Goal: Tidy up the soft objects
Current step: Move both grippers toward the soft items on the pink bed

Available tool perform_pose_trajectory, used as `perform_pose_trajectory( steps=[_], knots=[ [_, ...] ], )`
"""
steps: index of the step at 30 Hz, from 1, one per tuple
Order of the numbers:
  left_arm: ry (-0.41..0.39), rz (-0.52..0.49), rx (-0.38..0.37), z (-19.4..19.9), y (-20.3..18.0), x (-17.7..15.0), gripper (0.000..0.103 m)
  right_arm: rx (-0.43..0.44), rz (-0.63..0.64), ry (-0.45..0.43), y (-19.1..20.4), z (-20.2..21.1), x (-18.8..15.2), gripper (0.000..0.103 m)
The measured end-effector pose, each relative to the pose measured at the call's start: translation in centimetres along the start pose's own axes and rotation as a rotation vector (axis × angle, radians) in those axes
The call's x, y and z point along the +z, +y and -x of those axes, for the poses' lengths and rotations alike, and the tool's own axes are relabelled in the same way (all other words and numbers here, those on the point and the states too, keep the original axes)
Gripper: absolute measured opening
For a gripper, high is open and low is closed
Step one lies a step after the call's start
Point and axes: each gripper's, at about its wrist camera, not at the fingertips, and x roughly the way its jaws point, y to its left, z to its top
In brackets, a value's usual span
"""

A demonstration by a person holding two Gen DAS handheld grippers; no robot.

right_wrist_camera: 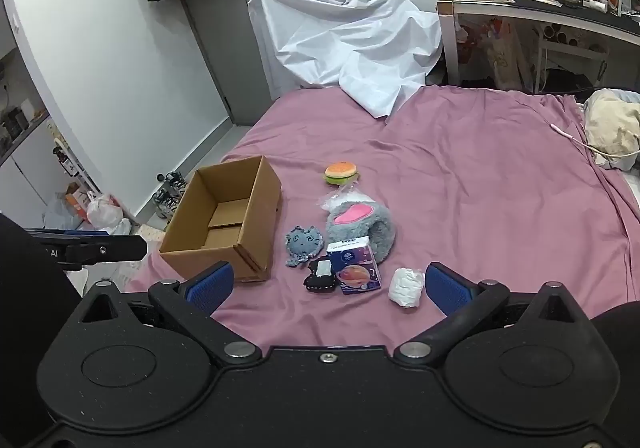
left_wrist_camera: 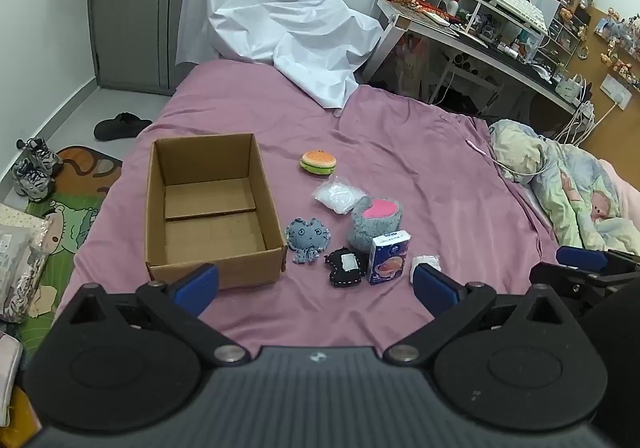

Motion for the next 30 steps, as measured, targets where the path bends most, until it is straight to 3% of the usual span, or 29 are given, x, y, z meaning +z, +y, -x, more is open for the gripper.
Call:
perform_pose_trajectory(
  steps=[8,30],
  knots=[
    [-0.039,-0.012,0.001,0.4,0.1,-0.1,0.103,-0.003,0.007,0.015,0.2,0.0,0.0,0.103],
    [-0.01,-0.001,-0.055,-0.1,0.2,-0.4,0.103,-0.013,0.015,0.006,0.7,0.2,-0.2,0.103]
  ],
)
